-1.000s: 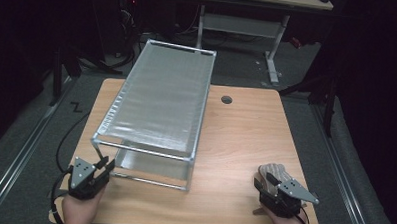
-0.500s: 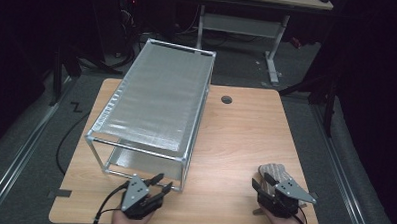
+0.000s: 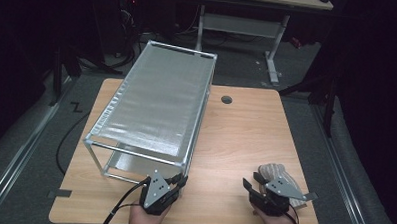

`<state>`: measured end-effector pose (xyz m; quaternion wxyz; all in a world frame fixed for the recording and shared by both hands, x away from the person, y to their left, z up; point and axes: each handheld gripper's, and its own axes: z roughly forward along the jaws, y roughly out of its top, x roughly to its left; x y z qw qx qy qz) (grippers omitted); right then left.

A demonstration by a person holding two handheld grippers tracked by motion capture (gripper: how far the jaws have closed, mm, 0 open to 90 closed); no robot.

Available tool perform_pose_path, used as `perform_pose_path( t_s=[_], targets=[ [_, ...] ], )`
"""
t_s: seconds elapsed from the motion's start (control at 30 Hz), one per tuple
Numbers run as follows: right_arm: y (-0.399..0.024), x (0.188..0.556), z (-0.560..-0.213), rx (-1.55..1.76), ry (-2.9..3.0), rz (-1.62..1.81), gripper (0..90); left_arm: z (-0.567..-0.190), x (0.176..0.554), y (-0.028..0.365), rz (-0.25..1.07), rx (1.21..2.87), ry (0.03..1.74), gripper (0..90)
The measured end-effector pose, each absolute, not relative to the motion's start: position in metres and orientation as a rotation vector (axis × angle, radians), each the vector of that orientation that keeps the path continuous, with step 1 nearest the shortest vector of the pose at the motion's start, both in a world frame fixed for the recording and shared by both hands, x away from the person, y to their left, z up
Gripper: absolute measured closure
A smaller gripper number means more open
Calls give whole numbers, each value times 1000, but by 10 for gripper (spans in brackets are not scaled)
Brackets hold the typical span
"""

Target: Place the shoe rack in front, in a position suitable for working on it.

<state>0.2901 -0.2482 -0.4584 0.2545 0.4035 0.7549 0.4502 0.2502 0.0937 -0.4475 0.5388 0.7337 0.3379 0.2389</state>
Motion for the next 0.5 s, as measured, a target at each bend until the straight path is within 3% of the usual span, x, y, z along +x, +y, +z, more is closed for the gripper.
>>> perform_pose_path(
  t_s=[0.27,0.5],
  targets=[
    [-183,317,-465,974,2212,1223,577,-448,214,102,498,1759,735,804],
    [-122,391,-488,1046,2314,1164,602,-449,202,101,471,1763,709,804]
  ],
)
